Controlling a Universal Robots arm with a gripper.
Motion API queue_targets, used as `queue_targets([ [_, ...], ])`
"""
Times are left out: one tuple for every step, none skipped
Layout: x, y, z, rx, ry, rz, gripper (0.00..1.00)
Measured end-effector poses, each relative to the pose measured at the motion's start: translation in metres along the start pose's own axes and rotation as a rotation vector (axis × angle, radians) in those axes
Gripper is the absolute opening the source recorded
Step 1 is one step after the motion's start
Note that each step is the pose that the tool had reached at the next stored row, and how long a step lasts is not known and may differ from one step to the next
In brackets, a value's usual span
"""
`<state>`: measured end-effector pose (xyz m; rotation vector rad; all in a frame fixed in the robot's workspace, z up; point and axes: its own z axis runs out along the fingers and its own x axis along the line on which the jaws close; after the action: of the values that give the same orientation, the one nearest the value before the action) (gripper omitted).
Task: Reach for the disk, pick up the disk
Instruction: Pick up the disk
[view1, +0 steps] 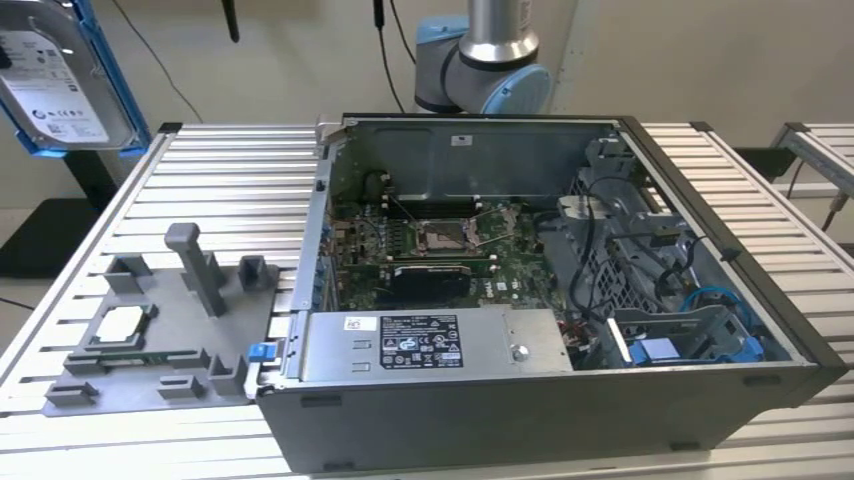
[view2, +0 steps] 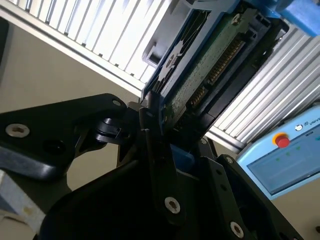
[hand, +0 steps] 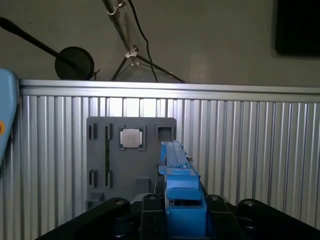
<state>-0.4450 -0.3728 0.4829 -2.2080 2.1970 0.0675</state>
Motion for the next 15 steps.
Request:
queue_targets([
  [-0.0001, 0.0, -0.0016, 0.0, 0.0, 0.0, 0.0],
  [-0.0002, 0.0, -0.0032, 0.0, 0.0, 0.0, 0.0],
  [-0.0002, 0.0, -0.0047, 0.0, 0.0, 0.0, 0.0],
  [-0.0003, 0.0, -0.0061, 0.0, 0.0001, 0.0, 0.0],
  [-0.0004, 0.0, -0.0075, 0.0, 0.0001, 0.0, 0.0],
  [-0.0004, 0.0001, -0.0087, 0.0, 0.0001, 0.0, 0.0],
  [-0.0005, 0.0001, -0.0099, 0.0, 0.0001, 0.0, 0.0],
  [-0.0005, 0.0001, -0.0112, 0.0, 0.0001, 0.0, 0.0],
  [-0.0006, 0.0001, -0.0122, 0.0, 0.0001, 0.0, 0.0],
  [-0.0007, 0.0002, -0.0134, 0.0001, 0.0, 0.0, 0.0],
  [-0.0007, 0.0001, -0.0145, 0.0001, 0.0, 0.0, 0.0],
  [-0.0008, 0.0002, -0.0156, 0.0001, 0.0, 0.0, 0.0],
  [-0.0008, 0.0002, -0.0168, 0.0002, 0.0, 0.0, 0.0],
  [-0.0009, 0.0002, -0.0194, 0.0001, 0.0001, 0.0, 0.0],
  [-0.001, 0.0002, -0.0206, 0.0001, 0.0001, 0.0, 0.0],
])
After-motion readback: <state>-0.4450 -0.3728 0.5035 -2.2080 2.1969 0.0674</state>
